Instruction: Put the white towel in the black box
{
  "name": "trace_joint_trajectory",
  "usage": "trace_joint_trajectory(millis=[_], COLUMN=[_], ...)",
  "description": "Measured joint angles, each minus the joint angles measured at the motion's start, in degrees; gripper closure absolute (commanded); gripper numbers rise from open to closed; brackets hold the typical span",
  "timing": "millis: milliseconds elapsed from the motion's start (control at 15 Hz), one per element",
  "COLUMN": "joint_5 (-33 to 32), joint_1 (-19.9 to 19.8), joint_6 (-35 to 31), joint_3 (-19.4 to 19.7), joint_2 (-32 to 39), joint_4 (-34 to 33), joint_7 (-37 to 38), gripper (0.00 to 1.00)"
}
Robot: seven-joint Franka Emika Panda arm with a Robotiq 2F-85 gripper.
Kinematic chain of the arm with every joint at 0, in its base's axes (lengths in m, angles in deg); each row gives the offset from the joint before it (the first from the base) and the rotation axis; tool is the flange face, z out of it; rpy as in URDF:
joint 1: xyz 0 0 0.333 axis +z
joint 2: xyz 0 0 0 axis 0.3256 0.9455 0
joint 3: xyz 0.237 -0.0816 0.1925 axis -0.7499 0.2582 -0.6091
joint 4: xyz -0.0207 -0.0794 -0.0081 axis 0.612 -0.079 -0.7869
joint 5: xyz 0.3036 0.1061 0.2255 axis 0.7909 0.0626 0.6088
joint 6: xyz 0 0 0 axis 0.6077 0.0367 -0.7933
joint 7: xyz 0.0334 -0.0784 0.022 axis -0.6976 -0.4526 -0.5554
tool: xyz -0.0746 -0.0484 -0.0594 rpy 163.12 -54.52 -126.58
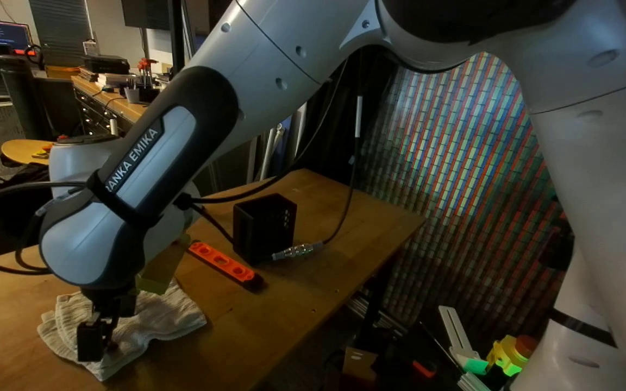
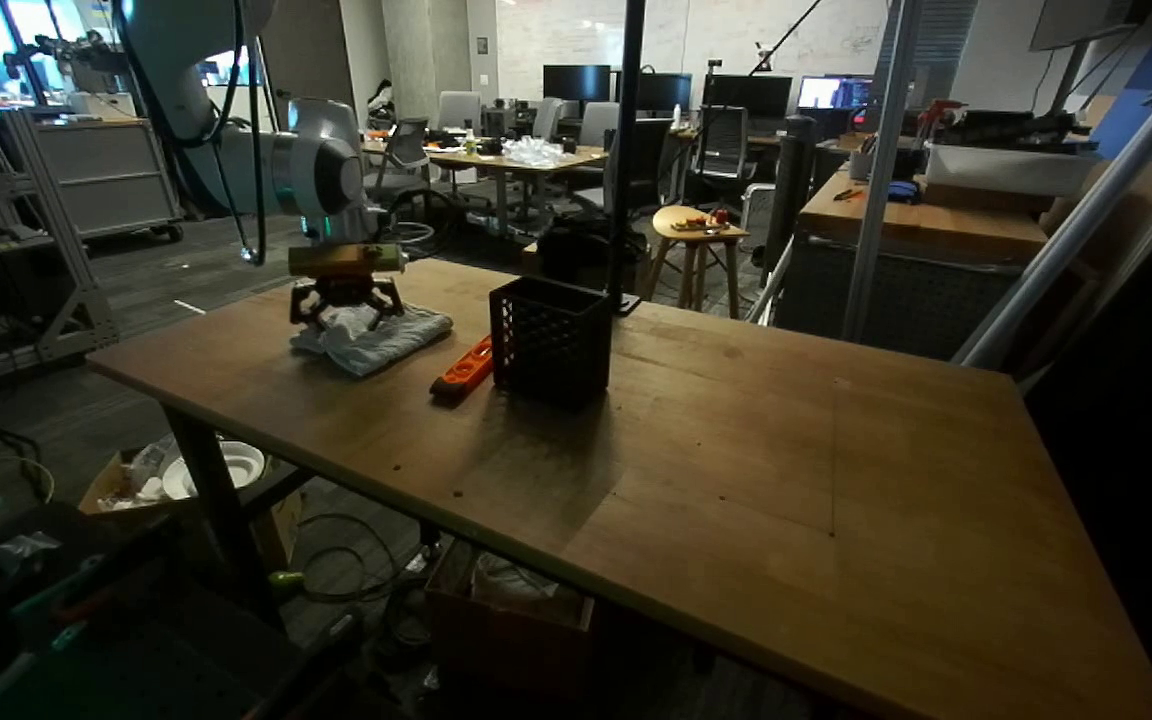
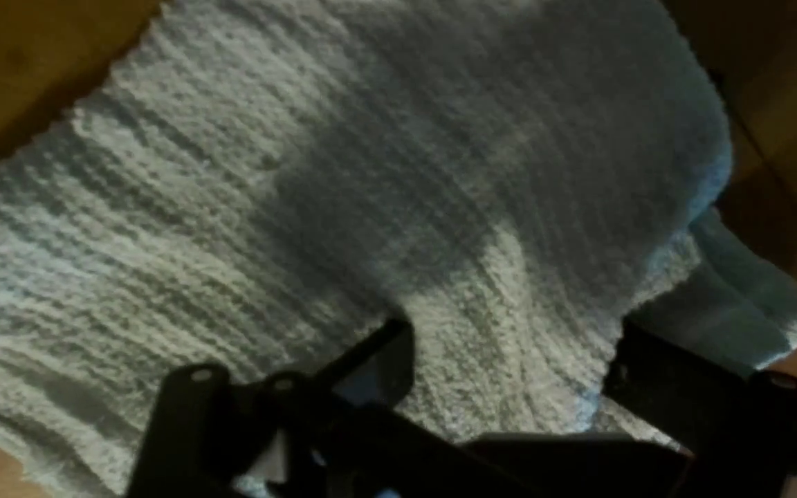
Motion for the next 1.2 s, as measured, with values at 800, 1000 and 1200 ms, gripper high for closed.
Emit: trace_joint_trajectory(millis=[800, 1000, 1200], joint_5=[0.36, -0.41, -3.89], joint_1=[2.34, 3.35, 4.16], joint_6=[-2.07, -2.46, -2.21], joint_3=[-0.64, 1.18, 3.64], joint_2=[-5.91, -11.33, -17.73], joint_4=[9.17, 12.33, 14.68], joint_7=[8.78, 12.01, 15.80], gripper=[1.00, 0.99, 0.98])
